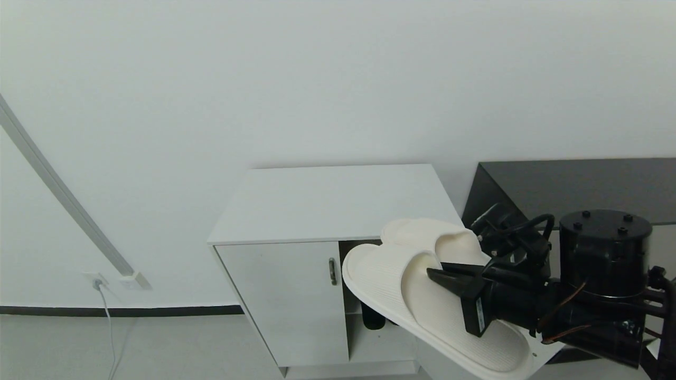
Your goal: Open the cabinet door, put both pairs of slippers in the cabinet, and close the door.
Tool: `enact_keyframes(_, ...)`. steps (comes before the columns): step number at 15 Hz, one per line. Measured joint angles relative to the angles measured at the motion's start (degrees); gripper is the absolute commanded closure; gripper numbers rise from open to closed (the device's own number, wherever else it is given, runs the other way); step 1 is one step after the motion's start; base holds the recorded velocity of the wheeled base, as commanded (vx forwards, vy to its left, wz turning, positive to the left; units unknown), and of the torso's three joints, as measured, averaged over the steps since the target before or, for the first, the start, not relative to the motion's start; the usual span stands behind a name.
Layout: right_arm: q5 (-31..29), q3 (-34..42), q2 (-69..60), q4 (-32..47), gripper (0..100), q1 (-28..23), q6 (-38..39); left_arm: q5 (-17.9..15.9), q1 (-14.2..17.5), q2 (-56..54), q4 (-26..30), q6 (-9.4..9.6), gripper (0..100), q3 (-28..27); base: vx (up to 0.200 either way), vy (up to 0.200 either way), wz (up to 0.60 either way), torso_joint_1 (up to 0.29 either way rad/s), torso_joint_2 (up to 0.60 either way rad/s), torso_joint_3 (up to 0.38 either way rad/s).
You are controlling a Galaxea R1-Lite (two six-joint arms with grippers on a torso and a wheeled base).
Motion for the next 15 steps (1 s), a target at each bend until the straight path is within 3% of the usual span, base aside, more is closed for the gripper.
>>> enact_keyframes(15,-0.2,1.1,-0.2,-0.1,100,0.4,-1.1,0.0,0.0,0.0,0.0,0.07,100,0.0,0.000,0.000,0.00,-0.172,0.39,0.219)
